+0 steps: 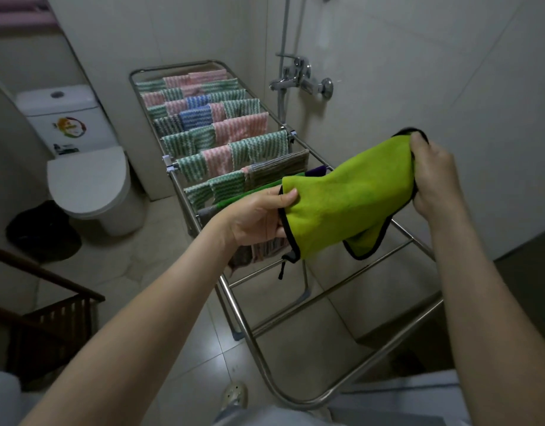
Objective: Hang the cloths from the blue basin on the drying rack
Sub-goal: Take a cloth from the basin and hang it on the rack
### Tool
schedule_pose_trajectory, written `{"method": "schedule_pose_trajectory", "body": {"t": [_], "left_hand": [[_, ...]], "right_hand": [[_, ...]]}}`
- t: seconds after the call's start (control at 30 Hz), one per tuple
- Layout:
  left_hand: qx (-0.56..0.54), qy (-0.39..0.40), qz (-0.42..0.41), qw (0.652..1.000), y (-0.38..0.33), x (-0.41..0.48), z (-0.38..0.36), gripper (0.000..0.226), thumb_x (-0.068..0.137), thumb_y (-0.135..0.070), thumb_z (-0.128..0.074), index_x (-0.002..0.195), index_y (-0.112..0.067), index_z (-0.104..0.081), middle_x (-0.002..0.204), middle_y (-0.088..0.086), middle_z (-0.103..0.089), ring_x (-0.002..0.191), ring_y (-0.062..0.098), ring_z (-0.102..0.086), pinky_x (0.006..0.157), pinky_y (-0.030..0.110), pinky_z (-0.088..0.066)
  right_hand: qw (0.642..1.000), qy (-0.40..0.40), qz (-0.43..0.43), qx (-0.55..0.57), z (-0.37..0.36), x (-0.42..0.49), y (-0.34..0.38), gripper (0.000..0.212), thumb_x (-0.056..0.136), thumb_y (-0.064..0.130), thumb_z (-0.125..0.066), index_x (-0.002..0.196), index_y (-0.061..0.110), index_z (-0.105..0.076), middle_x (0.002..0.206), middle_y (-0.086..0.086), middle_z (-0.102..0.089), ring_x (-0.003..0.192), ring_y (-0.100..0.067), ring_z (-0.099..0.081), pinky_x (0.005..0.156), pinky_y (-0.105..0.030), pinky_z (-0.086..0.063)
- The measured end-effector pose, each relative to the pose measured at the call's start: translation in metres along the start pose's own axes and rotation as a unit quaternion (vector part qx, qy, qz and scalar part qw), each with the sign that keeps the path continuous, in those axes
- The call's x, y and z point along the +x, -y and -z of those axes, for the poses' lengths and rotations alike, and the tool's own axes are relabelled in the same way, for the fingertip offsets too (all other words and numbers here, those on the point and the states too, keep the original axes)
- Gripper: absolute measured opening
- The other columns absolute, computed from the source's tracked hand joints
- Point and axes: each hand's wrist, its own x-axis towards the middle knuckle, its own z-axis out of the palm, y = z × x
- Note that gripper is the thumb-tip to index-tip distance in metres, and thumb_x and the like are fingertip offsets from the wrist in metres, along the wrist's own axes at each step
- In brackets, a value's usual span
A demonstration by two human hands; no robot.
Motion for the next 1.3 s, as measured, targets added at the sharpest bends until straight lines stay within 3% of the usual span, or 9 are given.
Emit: {"method": "schedule_pose_trajectory", "body": {"t": [0.17, 0.33, 0.43, 0.5, 0.67, 0.83, 1.0, 1.13, 1.3], "left_hand": [[0.002, -0.022, -0.021, 1.0, -0.01, 0.014, -0.023, 0.029, 0.08, -0.02, -0.059, 0.108, -0.013, -0.06, 0.079, 0.0, -0.071, 0.065, 0.011, -0.069, 0.05, 0.022, -0.055], [-0.013, -0.028, -0.034, 0.999, -0.012, 0.026, -0.033, 0.027, 0.087, -0.028, -0.056, 0.109, -0.019, -0.07, 0.09, 0.011, -0.062, 0.066, 0.018, -0.065, 0.053, 0.027, -0.054], [-0.057, -0.029, -0.041, 0.997, -0.018, 0.032, -0.047, 0.033, 0.094, -0.027, -0.043, 0.121, -0.012, -0.055, 0.097, 0.007, -0.072, 0.083, 0.019, -0.071, 0.068, 0.032, -0.059], [-0.054, -0.017, -0.05, 0.997, -0.018, 0.036, -0.057, 0.041, 0.091, -0.028, -0.047, 0.128, -0.01, -0.049, 0.103, 0.006, -0.072, 0.096, 0.021, -0.069, 0.078, 0.035, -0.057], [-0.047, -0.032, -0.082, 0.995, -0.016, 0.048, -0.078, 0.045, 0.083, -0.007, -0.058, 0.127, 0.001, -0.052, 0.111, 0.017, -0.068, 0.099, 0.028, -0.068, 0.082, 0.042, -0.057], [-0.035, -0.013, -0.06, 0.998, -0.015, 0.062, -0.097, 0.045, 0.087, -0.005, -0.053, 0.131, 0.004, -0.049, 0.13, 0.024, -0.055, 0.12, 0.036, -0.054, 0.101, 0.05, -0.044], [-0.002, -0.022, -0.063, 0.998, -0.016, 0.071, -0.111, 0.037, 0.092, -0.002, -0.045, 0.129, 0.005, -0.05, 0.131, 0.025, -0.054, 0.122, 0.038, -0.052, 0.105, 0.05, -0.04], [0.022, -0.034, -0.046, 0.998, -0.019, 0.069, -0.118, 0.027, 0.095, -0.003, -0.041, 0.114, 0.003, -0.059, 0.106, 0.018, -0.067, 0.092, 0.027, -0.068, 0.09, 0.04, -0.052], [0.129, -0.097, 0.0, 0.987, -0.024, 0.06, -0.109, 0.022, 0.096, -0.008, -0.048, 0.113, -0.005, -0.061, 0.104, 0.01, -0.071, 0.088, 0.022, -0.07, 0.081, 0.036, -0.058]], "right_hand": [[0.999, -0.009, 0.016, 0.039, 0.013, 0.01, 0.013, 0.026, 0.097, 0.022, -0.05, 0.076, 0.016, -0.064, 0.061, 0.013, -0.066, 0.064, -0.005, -0.06, 0.066, -0.023, -0.049], [0.997, -0.015, 0.031, 0.074, 0.023, 0.011, 0.017, 0.022, 0.098, 0.02, -0.05, 0.082, 0.016, -0.065, 0.066, 0.013, -0.069, 0.069, -0.004, -0.063, 0.072, -0.024, -0.051], [0.987, 0.082, 0.004, 0.135, 0.024, 0.005, 0.018, 0.014, 0.096, 0.015, -0.049, 0.099, 0.014, -0.062, 0.079, 0.01, -0.073, 0.078, -0.005, -0.068, 0.074, -0.023, -0.053], [0.973, 0.164, -0.033, 0.159, 0.024, -0.002, 0.012, 0.027, 0.089, 0.01, -0.052, 0.116, 0.011, -0.056, 0.092, 0.003, -0.073, 0.085, -0.011, -0.069, 0.075, -0.025, -0.055], [0.952, 0.276, -0.087, 0.099, 0.034, -0.01, -0.002, 0.082, 0.074, -0.004, -0.067, 0.141, 0.024, -0.03, 0.121, -0.006, -0.063, 0.099, -0.021, -0.067, 0.072, -0.033, -0.057], [0.959, 0.259, -0.064, 0.09, 0.047, -0.008, 0.001, 0.076, 0.071, 0.001, -0.064, 0.139, 0.005, -0.032, 0.126, -0.019, -0.059, 0.102, -0.026, -0.065, 0.075, -0.032, -0.056], [0.967, 0.189, -0.025, 0.171, 0.051, -0.006, 0.007, 0.057, 0.083, -0.012, -0.054, 0.134, 0.007, -0.036, 0.104, -0.009, -0.065, 0.087, -0.017, -0.068, 0.072, -0.03, -0.057], [0.965, 0.19, -0.032, 0.177, 0.048, -0.007, 0.008, 0.047, 0.084, -0.014, -0.052, 0.123, 0.01, -0.042, 0.093, -0.012, -0.059, 0.076, -0.016, -0.067, 0.07, -0.03, -0.058], [0.961, 0.203, -0.047, 0.179, 0.043, -0.004, 0.0, 0.046, 0.081, -0.013, -0.057, 0.117, 0.011, -0.045, 0.094, -0.013, -0.058, 0.078, -0.019, -0.065, 0.075, -0.032, -0.058]]}}
